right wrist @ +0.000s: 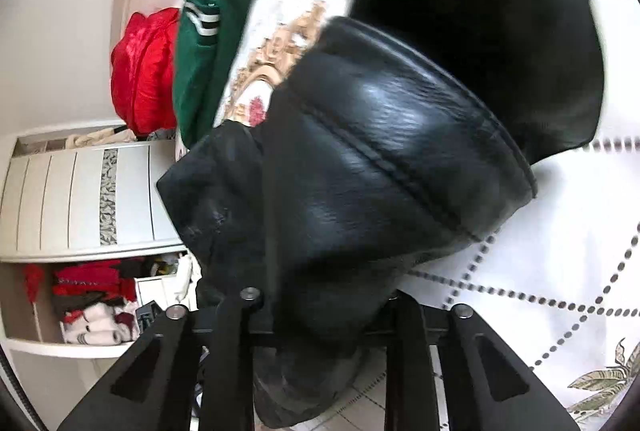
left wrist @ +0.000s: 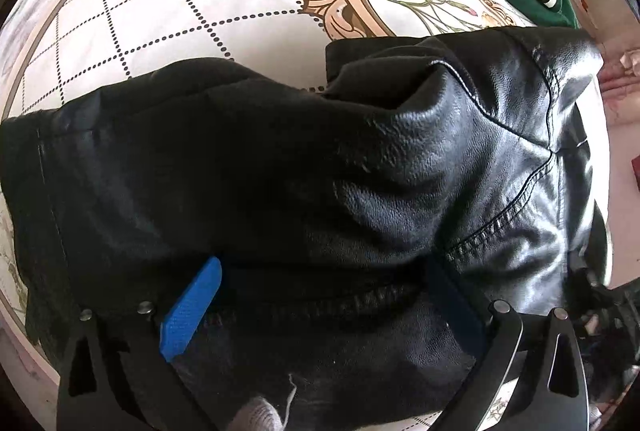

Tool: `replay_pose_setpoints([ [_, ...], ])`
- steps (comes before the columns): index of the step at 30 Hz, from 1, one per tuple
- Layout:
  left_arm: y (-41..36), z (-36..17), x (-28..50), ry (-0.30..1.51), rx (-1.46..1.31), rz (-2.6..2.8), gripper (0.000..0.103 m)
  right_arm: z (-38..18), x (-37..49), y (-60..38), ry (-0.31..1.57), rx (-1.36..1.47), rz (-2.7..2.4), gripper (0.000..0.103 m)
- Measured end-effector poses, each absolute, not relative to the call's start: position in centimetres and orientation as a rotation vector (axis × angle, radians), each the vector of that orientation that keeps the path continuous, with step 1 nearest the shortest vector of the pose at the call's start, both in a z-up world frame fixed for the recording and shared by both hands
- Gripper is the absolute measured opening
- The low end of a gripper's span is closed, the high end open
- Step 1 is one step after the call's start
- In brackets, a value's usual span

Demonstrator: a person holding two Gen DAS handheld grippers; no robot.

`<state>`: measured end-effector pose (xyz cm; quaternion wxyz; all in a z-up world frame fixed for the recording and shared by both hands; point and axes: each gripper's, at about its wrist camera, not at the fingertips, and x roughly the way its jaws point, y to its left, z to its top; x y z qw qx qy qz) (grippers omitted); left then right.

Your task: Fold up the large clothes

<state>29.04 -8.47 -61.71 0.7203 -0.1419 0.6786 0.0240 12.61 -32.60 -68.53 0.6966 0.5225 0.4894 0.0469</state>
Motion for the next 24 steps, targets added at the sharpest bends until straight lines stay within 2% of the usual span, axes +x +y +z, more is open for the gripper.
replay_pose_setpoints([
  [11,-6.1,-61.2,28.7,1.476,-0.367,-0.015,0.103,-58.6,12.2,-26.8,1.024,0.965,0.235,0.018],
  [24,-0.5,-60.5,27.0,1.395,-0.621,-0.110,0.103,-50.0,14.1,-16.3,1.068,0.557,0.409,0.019],
])
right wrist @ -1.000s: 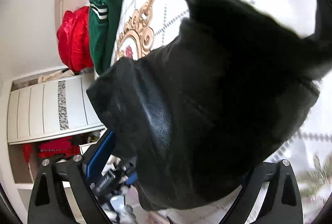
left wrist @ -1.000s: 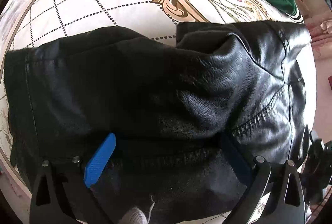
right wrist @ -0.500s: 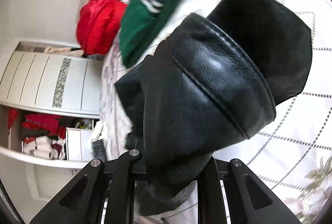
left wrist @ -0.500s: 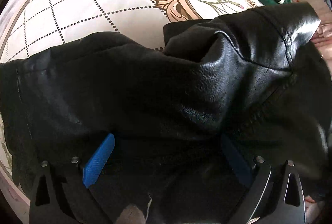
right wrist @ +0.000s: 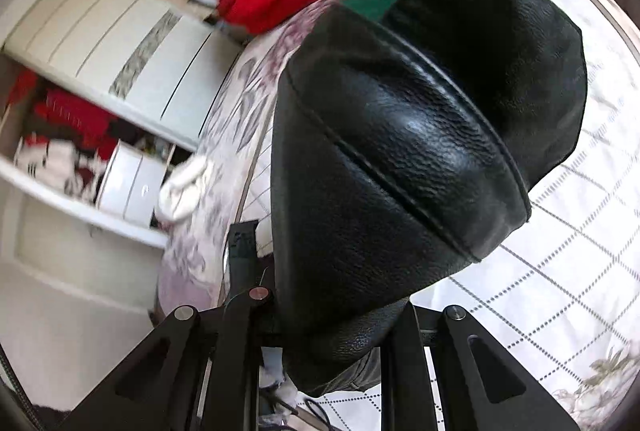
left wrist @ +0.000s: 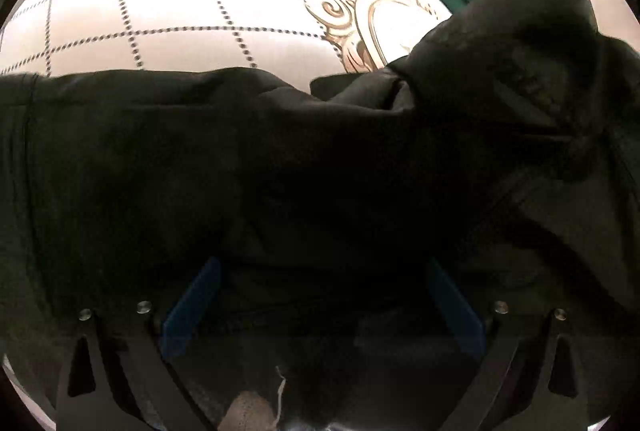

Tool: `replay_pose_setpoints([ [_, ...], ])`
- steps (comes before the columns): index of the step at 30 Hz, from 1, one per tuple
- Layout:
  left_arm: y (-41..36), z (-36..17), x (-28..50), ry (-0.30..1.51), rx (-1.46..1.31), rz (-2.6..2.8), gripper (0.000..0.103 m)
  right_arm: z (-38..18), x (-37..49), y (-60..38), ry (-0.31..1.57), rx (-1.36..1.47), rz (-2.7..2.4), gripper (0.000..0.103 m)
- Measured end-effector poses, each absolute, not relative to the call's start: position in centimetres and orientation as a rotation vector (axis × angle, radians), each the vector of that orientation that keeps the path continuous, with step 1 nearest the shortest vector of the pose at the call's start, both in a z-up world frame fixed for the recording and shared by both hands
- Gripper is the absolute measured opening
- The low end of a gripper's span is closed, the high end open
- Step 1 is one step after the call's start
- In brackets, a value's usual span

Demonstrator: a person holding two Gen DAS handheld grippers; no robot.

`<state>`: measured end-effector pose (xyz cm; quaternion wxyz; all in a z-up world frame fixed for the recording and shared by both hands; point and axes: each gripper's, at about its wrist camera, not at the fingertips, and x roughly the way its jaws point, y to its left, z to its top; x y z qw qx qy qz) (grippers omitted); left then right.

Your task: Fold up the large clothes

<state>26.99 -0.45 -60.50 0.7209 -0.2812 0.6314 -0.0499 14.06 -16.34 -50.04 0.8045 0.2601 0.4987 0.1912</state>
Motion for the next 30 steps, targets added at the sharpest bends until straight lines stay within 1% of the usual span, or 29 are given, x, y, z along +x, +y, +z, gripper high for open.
replay_pose_setpoints([
  [3,2.2,-59.8,25.8,1.378,-0.723,-0.100,0.103,-48.7,13.9,-13.1,1.079,0.456,0.466,0.019],
  [5,4.7,-58.1,23.8,1.342,-0.751,-0.065,0.103,-47.9,13.4,-10.2,1.083,0.370,0.512,0.019],
  [7,8.1,-55.7,20.6,1.302,-0.745,0.007,0.103,-47.6,12.6,-6.9,1.089,0.292,0.568,0.018],
  [9,13.2,-52.9,15.7,1.257,-0.738,0.131,0.103,-47.7,11.6,-3.6,1.104,0.223,0.630,0.019],
  [11,16.9,-51.3,11.8,1.234,-0.738,0.234,0.103,-48.4,10.2,0.3,1.125,0.157,0.697,0.018],
  [14,22.3,-48.7,6.0,1.213,-0.714,0.409,0.103,-51.2,7.9,6.3,1.180,0.047,0.804,0.018],
  [17,24.2,-47.6,2.4,1.189,-0.711,0.517,0.103,-55.9,5.5,11.7,1.309,-0.062,0.879,0.020],
  [18,23.5,-47.6,2.7,1.178,-0.721,0.539,0.103,-57.7,4.8,13.3,1.378,-0.107,0.901,0.020],
  [20,23.7,-47.3,2.7,1.156,-0.747,0.557,0.103,-60.5,3.9,15.1,1.526,-0.149,0.908,0.027],
  [22,24.0,-46.4,2.5,1.117,-0.778,0.555,0.103,-60.8,3.6,14.9,1.612,-0.118,0.933,0.028],
  [24,23.2,-45.7,3.1,1.086,-0.806,0.535,0.103,-59.4,4.1,13.2,1.647,-0.010,0.969,0.041],
  [25,23.2,-45.3,3.4,1.077,-0.820,0.524,0.103,-58.5,4.5,11.9,1.669,0.073,0.998,0.057],
  [26,23.1,-45.0,3.8,1.061,-0.845,0.503,0.103,-57.9,5.1,11.5,1.685,0.130,1.014,0.076],
  [28,22.7,-44.9,4.9,1.034,-0.888,0.462,0.103,-56.1,5.5,8.7,1.732,0.267,1.063,0.092],
  [30,22.1,-44.6,6.0,1.019,-0.900,0.426,0.103,-55.0,5.9,7.0,1.752,0.316,1.082,0.092],
])
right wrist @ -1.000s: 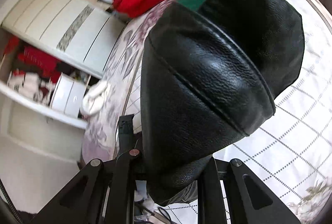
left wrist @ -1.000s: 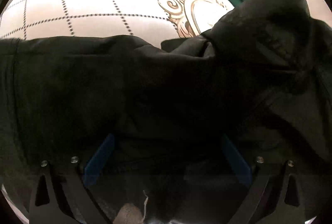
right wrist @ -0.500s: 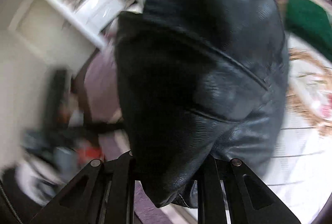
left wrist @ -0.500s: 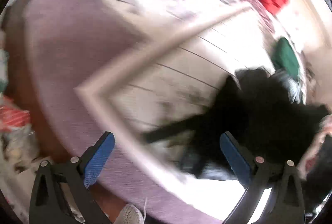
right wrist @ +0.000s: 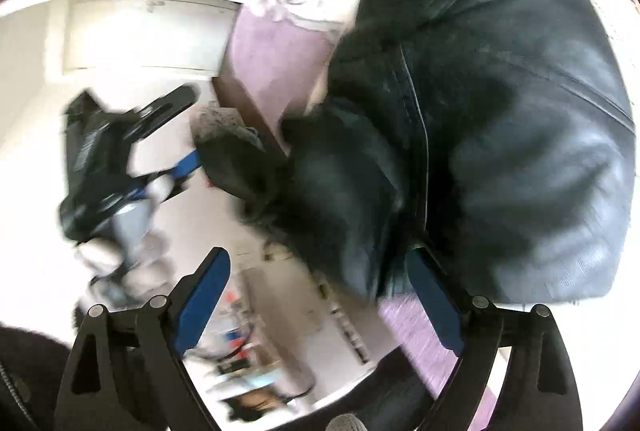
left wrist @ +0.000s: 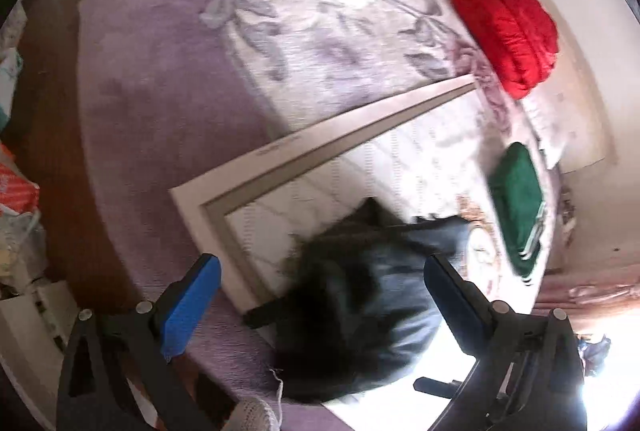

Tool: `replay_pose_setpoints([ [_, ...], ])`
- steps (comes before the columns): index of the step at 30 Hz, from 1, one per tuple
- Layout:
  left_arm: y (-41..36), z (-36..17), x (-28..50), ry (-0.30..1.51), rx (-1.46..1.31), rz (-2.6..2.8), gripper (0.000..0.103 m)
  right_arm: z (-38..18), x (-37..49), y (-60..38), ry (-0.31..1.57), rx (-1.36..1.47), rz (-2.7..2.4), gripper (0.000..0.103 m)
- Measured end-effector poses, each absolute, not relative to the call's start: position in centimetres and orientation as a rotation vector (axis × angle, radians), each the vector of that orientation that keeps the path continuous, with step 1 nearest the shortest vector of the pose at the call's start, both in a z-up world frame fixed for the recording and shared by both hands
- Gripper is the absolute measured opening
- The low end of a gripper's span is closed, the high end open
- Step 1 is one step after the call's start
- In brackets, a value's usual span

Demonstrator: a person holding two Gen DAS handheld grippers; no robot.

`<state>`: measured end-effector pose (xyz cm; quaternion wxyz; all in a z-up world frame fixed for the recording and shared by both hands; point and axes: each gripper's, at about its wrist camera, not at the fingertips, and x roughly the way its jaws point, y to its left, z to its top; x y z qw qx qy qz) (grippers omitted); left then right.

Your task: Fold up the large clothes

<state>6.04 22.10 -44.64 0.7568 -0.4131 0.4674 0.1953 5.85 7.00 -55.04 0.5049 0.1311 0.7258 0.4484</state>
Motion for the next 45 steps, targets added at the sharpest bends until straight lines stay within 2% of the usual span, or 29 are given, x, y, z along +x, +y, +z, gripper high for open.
replay_pose_setpoints([
  [3,21.3,-44.9,7.3,1.036,-0.872,0.409,0.103,-54.6,7.7,3.8,1.756,0.410,0.966,0.092],
  [6,19.8,-47.6,8.1,1.106,-0.815,0.418,0.103,-55.3,10.8,1.4,1.670,0.426,0.832,0.090],
  [7,19.0,-49.3,8.3,1.161,-0.779,0.431,0.103,-55.4,12.1,1.2,1.637,0.425,0.796,0.079],
  [8,18.6,-50.4,8.3,1.193,-0.761,0.436,0.103,-55.4,13.1,2.6,1.630,0.419,0.781,0.053],
  [9,18.0,-52.2,8.2,1.249,-0.727,0.458,0.103,-56.0,13.9,3.2,1.623,0.404,0.777,0.041],
  [10,17.4,-54.7,8.0,1.335,-0.687,0.479,0.103,-56.5,14.8,4.6,1.607,0.337,0.750,0.036],
  [12,16.7,-58.0,7.2,1.442,-0.667,0.488,0.103,-58.2,16.1,7.8,1.597,0.186,0.705,0.036],
  [15,17.2,-59.6,5.9,1.451,-0.725,0.501,0.103,-62.4,18.0,11.6,1.706,0.032,0.632,0.036],
  [16,17.7,-59.5,5.5,1.437,-0.771,0.498,0.103,-63.0,17.9,12.7,1.724,-0.020,0.628,0.040],
  [19,18.5,-58.7,5.3,1.420,-0.800,0.500,0.103,-60.6,18.3,14.0,1.757,-0.051,0.710,0.058],
  [21,18.9,-57.8,5.3,1.397,-0.802,0.493,0.103,-58.2,19.9,11.9,1.732,0.061,0.765,0.059],
  [22,19.0,-57.5,5.4,1.392,-0.794,0.492,0.103,-57.0,20.7,9.4,1.681,0.087,0.744,0.069],
  [23,19.2,-57.1,5.4,1.381,-0.790,0.493,0.103,-56.8,21.5,8.5,1.653,0.073,0.702,0.088],
  [24,19.4,-56.6,5.6,1.370,-0.786,0.492,0.103,-57.3,22.0,6.5,1.633,0.044,0.626,0.094],
  [26,19.4,-56.2,6.0,1.360,-0.777,0.496,0.103,-60.8,22.2,2.3,1.713,0.087,0.545,0.095],
  [28,19.3,-55.6,6.4,1.345,-0.773,0.492,0.103,-66.5,21.1,0.3,1.898,0.296,0.616,0.095],
  [30,19.0,-54.9,6.9,1.339,-0.748,0.495,0.103,-68.8,20.6,0.2,1.903,0.433,0.714,0.094],
  [31,18.9,-54.5,7.3,1.333,-0.734,0.496,0.103,-68.9,20.3,0.1,1.854,0.447,0.741,0.091],
  [34,18.3,-53.5,8.2,1.327,-0.687,0.502,0.103,-68.6,19.0,-0.6,1.783,0.538,0.677,0.068],
  [37,17.8,-52.5,9.0,1.317,-0.660,0.489,0.103,-66.6,16.9,-4.6,1.684,0.697,0.486,0.057],
  [40,17.0,-52.0,9.6,1.301,-0.629,0.471,0.103,-64.7,14.4,-9.8,1.567,0.827,0.264,0.057],
  [42,15.8,-51.7,10.9,1.294,-0.612,0.442,0.103,-64.0,12.2,-13.4,1.516,0.869,0.125,0.063],
  [43,15.1,-51.9,11.4,1.293,-0.598,0.428,0.103,-64.2,10.9,-15.6,1.561,0.877,0.039,0.075],
  [45,13.1,-52.1,12.7,1.295,-0.582,0.384,0.103,-65.0,9.7,-17.4,1.716,0.854,-0.002,0.077],
])
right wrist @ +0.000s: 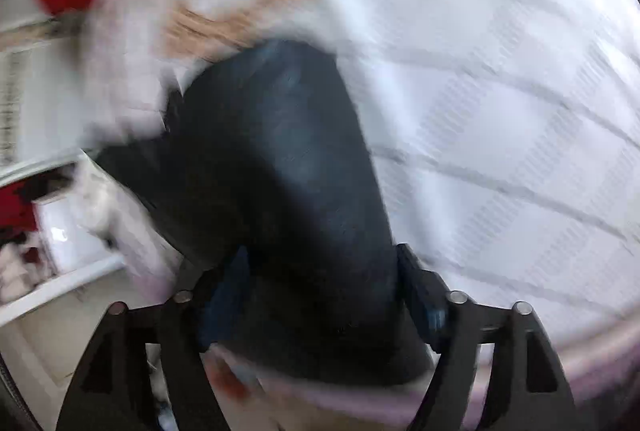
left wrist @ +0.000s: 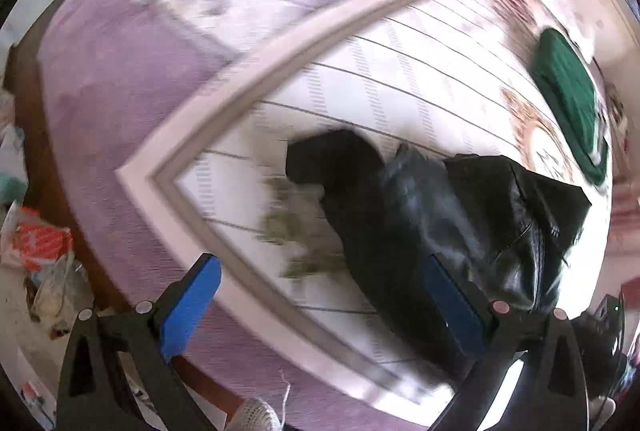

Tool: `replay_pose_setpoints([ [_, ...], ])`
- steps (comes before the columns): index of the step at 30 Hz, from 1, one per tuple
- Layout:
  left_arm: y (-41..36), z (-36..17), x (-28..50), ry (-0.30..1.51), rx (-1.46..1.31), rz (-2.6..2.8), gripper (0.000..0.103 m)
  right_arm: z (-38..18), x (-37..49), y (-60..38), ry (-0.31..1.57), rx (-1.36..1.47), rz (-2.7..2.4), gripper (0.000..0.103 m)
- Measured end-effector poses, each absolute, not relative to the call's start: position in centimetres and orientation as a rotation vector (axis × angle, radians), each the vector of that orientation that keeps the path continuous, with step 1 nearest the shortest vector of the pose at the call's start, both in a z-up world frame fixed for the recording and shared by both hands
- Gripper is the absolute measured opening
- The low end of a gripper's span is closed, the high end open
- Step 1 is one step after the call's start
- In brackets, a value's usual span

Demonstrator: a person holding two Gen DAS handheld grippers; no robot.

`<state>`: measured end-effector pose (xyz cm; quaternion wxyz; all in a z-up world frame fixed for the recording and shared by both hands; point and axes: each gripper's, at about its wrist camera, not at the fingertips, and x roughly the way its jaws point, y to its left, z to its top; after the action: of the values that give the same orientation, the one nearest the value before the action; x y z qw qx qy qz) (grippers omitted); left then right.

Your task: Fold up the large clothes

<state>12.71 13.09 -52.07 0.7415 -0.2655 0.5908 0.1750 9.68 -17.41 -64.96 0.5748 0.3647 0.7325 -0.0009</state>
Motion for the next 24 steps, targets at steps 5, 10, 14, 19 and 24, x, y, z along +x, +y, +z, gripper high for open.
replay_pose_setpoints([
  [5,8.5,-53.2,15.5,1.289,-0.558,0.288,0.103,-58.0,9.2,-20.0,1.604,0.617,0.005,0.077],
  [10,6.5,-55.9,17.5,1.319,-0.497,0.314,0.103,-52.9,15.4,-17.3,1.491,0.447,0.228,0.048],
  [14,6.8,-58.3,17.6,1.370,-0.482,0.327,0.103,-57.1,20.9,-8.0,1.468,0.319,0.220,0.047],
  [19,8.2,-59.4,16.7,1.368,-0.542,0.337,0.103,-63.8,23.1,-6.7,1.530,0.297,0.145,0.057],
  [24,8.8,-57.3,15.6,1.351,-0.555,0.361,0.103,-63.8,24.9,-6.2,1.575,0.276,0.191,0.064],
])
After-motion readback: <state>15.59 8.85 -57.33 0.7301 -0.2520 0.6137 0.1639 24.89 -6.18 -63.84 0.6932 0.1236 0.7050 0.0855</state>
